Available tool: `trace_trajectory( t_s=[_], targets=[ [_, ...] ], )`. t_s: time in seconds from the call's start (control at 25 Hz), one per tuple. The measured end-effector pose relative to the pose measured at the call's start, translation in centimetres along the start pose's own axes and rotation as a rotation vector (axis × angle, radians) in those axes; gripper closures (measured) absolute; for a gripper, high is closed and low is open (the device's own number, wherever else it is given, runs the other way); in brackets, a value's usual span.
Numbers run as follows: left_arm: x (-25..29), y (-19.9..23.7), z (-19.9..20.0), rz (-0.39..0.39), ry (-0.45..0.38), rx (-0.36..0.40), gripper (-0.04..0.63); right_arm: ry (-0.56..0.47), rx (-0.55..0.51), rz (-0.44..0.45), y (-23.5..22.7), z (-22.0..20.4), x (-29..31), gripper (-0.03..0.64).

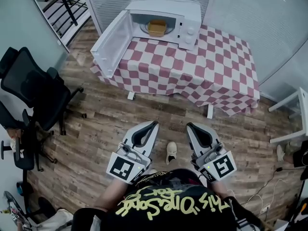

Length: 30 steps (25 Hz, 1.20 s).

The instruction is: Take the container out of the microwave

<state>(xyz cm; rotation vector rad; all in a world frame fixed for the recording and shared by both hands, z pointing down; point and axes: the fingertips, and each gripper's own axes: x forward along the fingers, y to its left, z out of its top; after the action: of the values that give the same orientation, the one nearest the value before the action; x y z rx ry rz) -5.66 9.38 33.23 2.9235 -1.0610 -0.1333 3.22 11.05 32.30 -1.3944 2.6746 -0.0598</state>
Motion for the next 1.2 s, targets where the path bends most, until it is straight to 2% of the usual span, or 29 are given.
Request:
trace_trajectory(
  t_s=[0.32,0.4,0.48,0.6,0.76,0.96,1.08,1.2],
  targets=[
    [5.1,2.0,0.0,0.024,0.028,0.013,0.588,0.003,0.007,0.041,-5.0,0.8,2.8,0.606],
    [6.5,2.3,0.6,0.029,-0.005,0.012,0.588,0.005,0.004,0.051,-6.5,0.9,3.4,0.606],
    [8.1,2.7,1.5,0.048,-0.037,-0.020,0.588,0.005,-0.006,0.066,-7.8,1.1,4.2,0.606],
    [9.9,3.5,1.0,0.075,-0.014,-0.022,0.588,0.019,-0.041,0.104,-9.3,1.2,5.4,0.606],
    [11.8,4.3,0.3,0.081,0.004,0.019,0.588,0.029,-0.053,0.141,-10.9,1.1,6.3,0.606],
    [13.5,4.7,0.5,0.118,-0.014,0.002,0.588,0.042,-0.056,0.185,-12.5,1.0,7.0,0.606],
    [14.0,4.8,1.0,0.135,-0.041,-0.040,0.588,0.046,-0.061,0.189,-12.9,0.9,7.4,0.606],
    [13.7,5.1,0.3,0.134,-0.018,-0.035,0.588,0.043,-0.043,0.187,-12.9,0.6,8.1,0.606]
  ],
)
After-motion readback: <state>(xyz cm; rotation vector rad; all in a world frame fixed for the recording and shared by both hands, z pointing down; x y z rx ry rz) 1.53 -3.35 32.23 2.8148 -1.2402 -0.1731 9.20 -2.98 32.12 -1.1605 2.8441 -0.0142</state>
